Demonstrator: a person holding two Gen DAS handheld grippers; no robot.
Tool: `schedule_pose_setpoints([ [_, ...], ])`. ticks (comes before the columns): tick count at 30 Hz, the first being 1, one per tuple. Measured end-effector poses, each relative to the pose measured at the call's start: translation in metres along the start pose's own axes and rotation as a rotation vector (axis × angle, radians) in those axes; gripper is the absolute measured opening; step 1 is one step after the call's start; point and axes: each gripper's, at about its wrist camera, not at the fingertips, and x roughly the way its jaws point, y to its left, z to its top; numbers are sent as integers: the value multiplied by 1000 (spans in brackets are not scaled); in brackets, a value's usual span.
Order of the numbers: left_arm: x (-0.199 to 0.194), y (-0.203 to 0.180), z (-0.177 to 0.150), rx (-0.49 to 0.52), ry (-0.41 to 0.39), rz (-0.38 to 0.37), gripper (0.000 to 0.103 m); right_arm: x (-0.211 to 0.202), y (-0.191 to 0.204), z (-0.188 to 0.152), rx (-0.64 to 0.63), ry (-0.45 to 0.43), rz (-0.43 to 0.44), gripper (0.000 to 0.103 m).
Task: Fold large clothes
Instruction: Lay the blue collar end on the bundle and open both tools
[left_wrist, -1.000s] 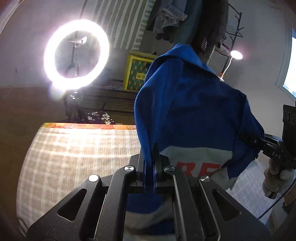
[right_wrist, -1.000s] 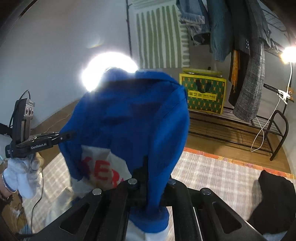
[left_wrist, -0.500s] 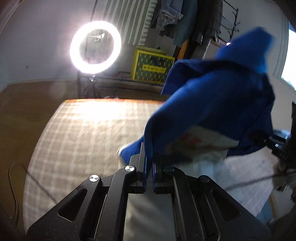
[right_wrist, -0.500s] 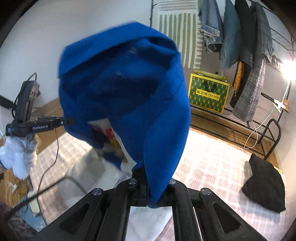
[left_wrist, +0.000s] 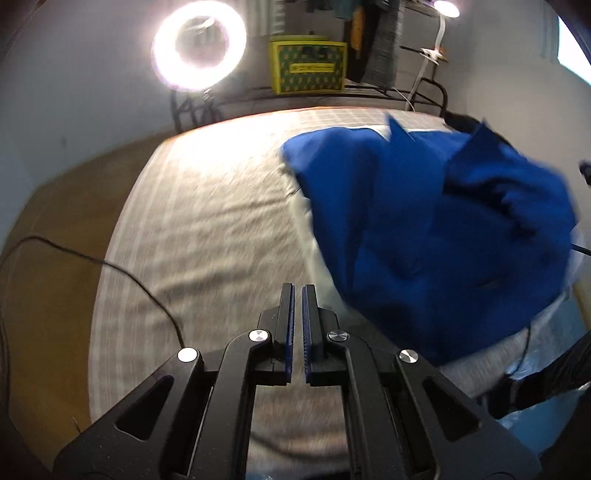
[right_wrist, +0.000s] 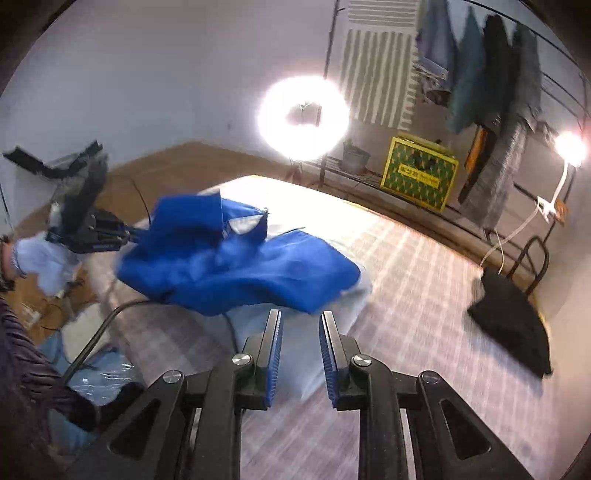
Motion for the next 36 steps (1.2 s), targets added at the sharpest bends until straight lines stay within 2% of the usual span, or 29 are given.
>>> schedule_pose_setpoints([
  [2, -11, 14, -7, -90, -5, -40, 2, -18, -6, -8, 70, -17, 42, 32],
  [5, -17, 34, -4, -249, -7, -131, 4, -25, -21, -12, 220, -35, 139, 40],
  [7, -13, 46, 1, -357, -5, -200, 22, -18, -29, -14, 315, -33, 191, 41],
  [8, -12, 50, 4, -404, -14, -226, 34, -10, -36, -14, 379, -26, 215, 45],
  [9, -11, 52, 6, -454, -27, -256, 42, -4, -39, -17, 433, -25, 236, 48],
  [10, -11, 53, 8, -492, -33, -288, 44, 5, -45, -18, 498, -25, 269, 55],
  [12, -3, 52, 16, -530, -18, -341, 56, 23, -50, -24, 601, -12, 346, 57],
  [13, 2, 51, 19, -537, -11, -349, 58, 33, -50, -25, 625, 0, 360, 57],
  [15, 14, 50, 25, -557, -3, -362, 58, 56, -49, -26, 645, 41, 343, 57],
  [19, 41, 47, 33, -562, 36, -386, 58, 94, -42, -35, 694, 130, 408, 57],
  [21, 55, 44, 39, -556, 59, -395, 58, 109, -37, -35, 683, 158, 411, 56],
  [22, 61, 42, 40, -556, 73, -396, 58, 118, -35, -33, 671, 170, 415, 56],
  [23, 65, 40, 41, -561, 80, -401, 47, 126, -32, -33, 664, 183, 419, 52],
  [24, 70, 37, 41, -571, 93, -414, 20, 133, -30, -32, 666, 191, 427, 46],
  [25, 74, 32, 42, -569, 118, -414, 8, 140, -29, -32, 672, 202, 445, 23],
  [26, 73, 26, 44, -556, 125, -412, 4, 148, -26, -33, 684, 224, 457, 5],
  [28, 62, 13, 48, -529, 112, -448, 2, 145, -25, -29, 671, 228, 441, 1],
  [31, 32, -2, 53, -497, 76, -527, 1, 113, -35, -13, 630, 151, 454, 0],
  [33, 28, -4, 47, -471, 88, -507, 1, 89, -55, -16, 672, 79, 495, 0],
  [34, 36, -3, 39, -459, 121, -464, 0, 86, -64, -23, 711, 62, 515, 0],
  [35, 48, -1, 31, -449, 166, -401, 0, 88, -71, -33, 753, 75, 520, 0],
  [36, 58, 3, 24, -467, 199, -382, 0, 96, -73, -45, 787, 104, 518, 0],
])
